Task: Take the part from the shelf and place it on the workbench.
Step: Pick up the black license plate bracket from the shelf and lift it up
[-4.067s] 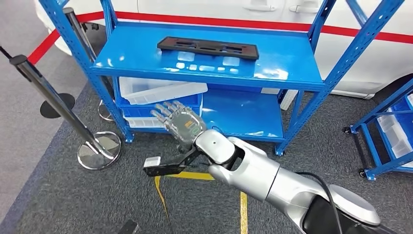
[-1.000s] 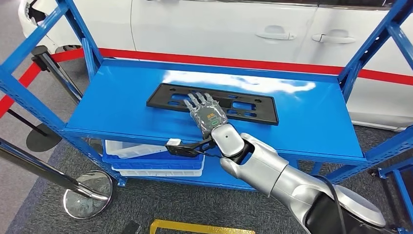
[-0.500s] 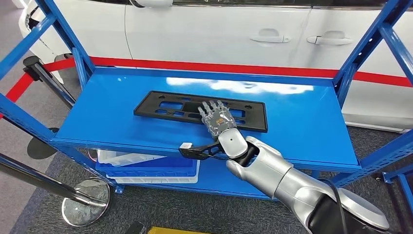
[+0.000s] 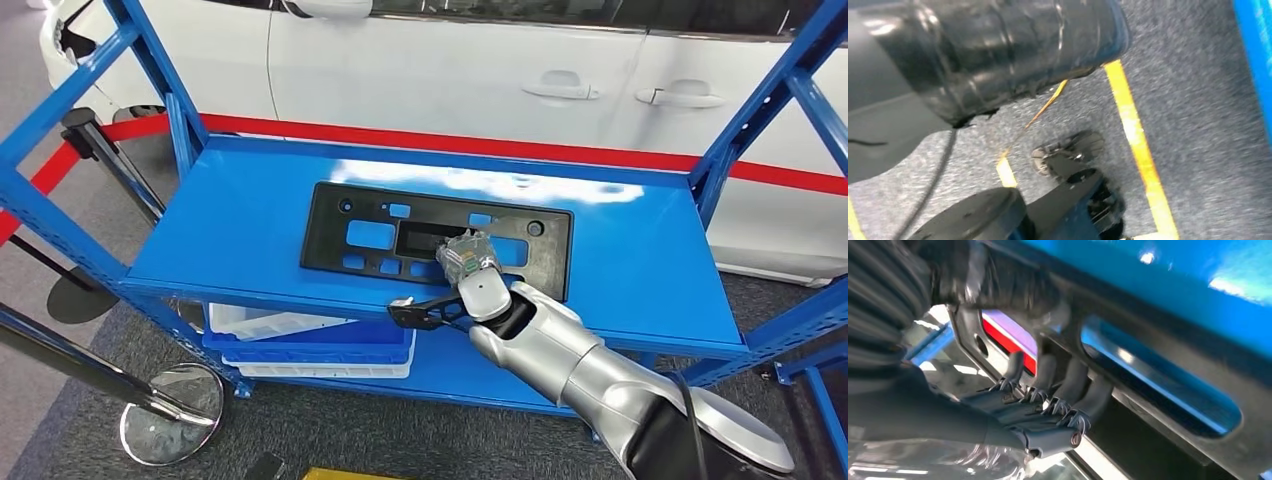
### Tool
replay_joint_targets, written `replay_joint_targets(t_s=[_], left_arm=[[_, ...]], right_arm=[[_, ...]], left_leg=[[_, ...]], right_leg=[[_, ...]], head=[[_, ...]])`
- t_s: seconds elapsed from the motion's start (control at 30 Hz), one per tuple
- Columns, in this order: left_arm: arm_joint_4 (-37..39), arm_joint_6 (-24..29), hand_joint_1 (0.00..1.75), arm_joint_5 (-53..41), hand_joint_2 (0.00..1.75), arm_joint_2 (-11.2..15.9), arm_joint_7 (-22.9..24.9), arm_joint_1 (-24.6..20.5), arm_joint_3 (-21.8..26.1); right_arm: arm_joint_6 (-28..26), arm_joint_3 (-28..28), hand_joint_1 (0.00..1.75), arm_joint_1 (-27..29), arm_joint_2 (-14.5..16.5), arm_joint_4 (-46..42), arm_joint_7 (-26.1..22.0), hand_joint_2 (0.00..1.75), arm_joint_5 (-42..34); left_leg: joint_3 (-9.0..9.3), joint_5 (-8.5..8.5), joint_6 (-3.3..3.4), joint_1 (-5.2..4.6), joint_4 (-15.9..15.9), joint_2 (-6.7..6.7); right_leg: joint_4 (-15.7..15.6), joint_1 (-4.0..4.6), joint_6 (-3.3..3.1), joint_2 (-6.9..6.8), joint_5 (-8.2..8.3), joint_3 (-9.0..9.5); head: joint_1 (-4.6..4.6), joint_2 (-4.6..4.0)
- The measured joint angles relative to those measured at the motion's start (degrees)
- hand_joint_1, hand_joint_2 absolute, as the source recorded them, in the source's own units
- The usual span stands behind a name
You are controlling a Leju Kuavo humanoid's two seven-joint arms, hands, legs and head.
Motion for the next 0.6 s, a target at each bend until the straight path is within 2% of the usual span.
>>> replay_joint_targets(t_s=[0.03,0.07,0.1,0.17,0.23,0.3,0.37,0.43,0.5,0.53,0.57,0.6], left_arm=[[0.01,-0.89,0.0,0.37,0.0,0.08,-1.11,0.02,0.0],[0.01,-1.79,0.0,0.7,0.44,0.14,-2.14,0.05,0.0],[0.01,-2.93,0.0,1.14,0.87,0.19,-3.06,0.09,0.0],[0.01,-6.46,0.0,2.61,1.75,0.23,-4.5,0.2,0.03],[0.01,-10.27,0.0,4.1,1.75,0.32,-5.5,0.23,0.13],[0.01,-12.47,0.0,4.81,1.75,0.48,-6.16,0.18,0.21],[0.01,-13.25,0.0,5.02,1.75,0.7,-6.59,0.18,0.25],[0.01,-13.06,0.0,4.92,1.75,0.82,-6.79,0.19,0.25],[0.01,-12.36,0.0,4.73,1.75,0.81,-6.63,0.2,0.26],[0.01,-11.98,0.0,4.65,1.75,0.81,-6.41,0.24,0.26],[0.01,-11.62,0.0,4.55,1.75,0.82,-6.12,0.29,0.26],[0.01,-11.3,0.0,4.44,1.75,0.83,-5.82,0.33,0.25]], right_arm=[[-0.16,0.0,1.75,0.01,-0.02,0.66,0.2,1.75,-0.09],[-0.37,-0.01,1.75,0.01,-0.03,1.27,0.24,1.75,-0.25],[-0.73,-0.01,1.75,-0.02,-0.05,1.86,0.15,1.75,-0.45],[-1.63,-0.03,1.75,-0.33,-0.04,2.7,-0.33,1.75,-0.8],[-2.5,-0.04,1.75,-0.81,0.18,3.11,-0.96,1.75,-0.91],[-3.08,-0.04,1.75,-1.02,0.46,3.43,-1.44,1.75,-0.94],[-3.41,-0.04,1.75,-1.06,0.7,3.73,-1.72,1.75,-0.96],[-4.01,-0.04,1.75,-1.14,0.97,3.99,-1.81,1.75,-0.96],[-5.12,-0.04,1.75,-1.15,1.15,4.17,-1.95,1.75,-0.87],[-5.77,-0.04,1.75,-1.11,1.21,4.22,-2.04,1.75,-0.78],[-6.49,-0.04,1.75,-1.09,1.27,4.24,-2.15,1.75,-0.63],[-7.26,-0.04,1.75,-1.07,1.34,4.23,-2.28,1.75,-0.41]], left_leg=[[-0.04,0.01,0.03,-0.02,0.02,-0.01],[-0.06,0.03,0.05,-0.03,0.06,-0.05],[-0.05,0.02,0.04,-0.02,0.13,-0.11],[-0.05,-0.05,-0.14,0.0,0.41,-0.25],[-0.2,-0.11,-0.69,-0.08,0.72,-0.31],[-0.29,0.03,-1.42,-0.09,0.66,-0.3],[-0.55,-0.38,-2.04,0.05,1.1,-0.24],[-2.14,-2.96,-2.49,0.14,4.87,-0.16],[-5.09,-6.55,-2.79,0.22,11.89,-0.12],[-6.26,-7.48,-2.9,0.26,14.64,-0.11],[-6.58,-7.35,-2.97,0.27,15.58,-0.11],[-5.86,-6.19,-2.97,0.28,14.38,-0.1]], right_leg=[[2.77,-0.11,0.13,0.0,-0.88,-1.12],[3.91,-0.22,0.22,-0.01,-0.81,-1.47],[2.67,-0.32,0.24,-0.02,0.34,-0.66],[-4.66,-0.44,0.04,-0.06,3.62,3.3],[-10.3,-0.19,-0.37,-0.08,5.18,6.02],[-11.21,0.11,-0.85,-0.01,5.28,6.2],[-11.71,-0.07,-1.58,-0.06,5.7,6.51],[-12.19,-0.27,-2.2,-0.22,6.12,6.79],[-12.2,-0.18,-2.39,-0.35,6.23,6.61],[-12.15,-0.13,-2.41,-0.38,6.25,6.5],[-12.06,-0.1,-2.41,-0.4,6.24,6.41],[-11.94,-0.1,-2.39,-0.39,6.22,6.35]], head=[[-0.01,0.0],[-0.01,0.0],[0.01,0.0],[0.01,0.0],[-0.02,0.0],[-0.04,0.0],[-0.06,0.0],[-0.17,0.0],[-0.25,0.0],[-0.23,0.0],[-0.23,0.0],[-0.25,0.0]])
